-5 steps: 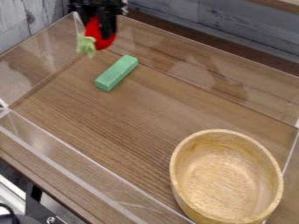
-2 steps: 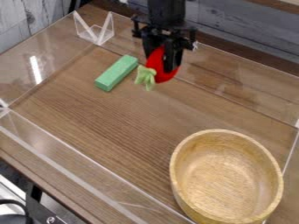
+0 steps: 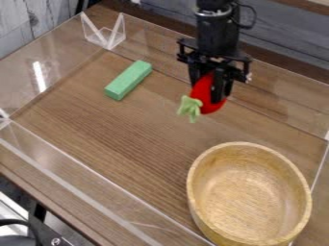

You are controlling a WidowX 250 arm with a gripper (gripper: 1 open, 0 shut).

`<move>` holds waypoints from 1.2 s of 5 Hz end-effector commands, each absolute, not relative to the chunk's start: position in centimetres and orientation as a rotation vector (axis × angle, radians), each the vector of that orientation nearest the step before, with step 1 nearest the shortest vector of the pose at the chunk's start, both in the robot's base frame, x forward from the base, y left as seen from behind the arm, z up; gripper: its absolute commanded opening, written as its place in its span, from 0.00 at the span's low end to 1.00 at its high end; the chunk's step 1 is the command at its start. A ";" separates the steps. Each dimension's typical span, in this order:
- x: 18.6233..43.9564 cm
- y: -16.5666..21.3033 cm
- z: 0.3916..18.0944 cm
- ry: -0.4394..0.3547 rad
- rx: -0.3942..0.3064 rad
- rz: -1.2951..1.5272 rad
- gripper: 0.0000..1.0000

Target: Move the red object to the right side of the table

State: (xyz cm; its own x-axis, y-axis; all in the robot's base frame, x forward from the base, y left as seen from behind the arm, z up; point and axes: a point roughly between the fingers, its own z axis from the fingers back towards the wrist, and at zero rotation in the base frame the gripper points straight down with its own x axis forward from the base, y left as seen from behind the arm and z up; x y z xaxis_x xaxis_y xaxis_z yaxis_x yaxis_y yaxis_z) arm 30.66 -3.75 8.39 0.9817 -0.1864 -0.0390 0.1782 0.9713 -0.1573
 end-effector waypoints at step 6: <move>32.8 -5.9 3.0 0.042 -0.127 -0.214 0.00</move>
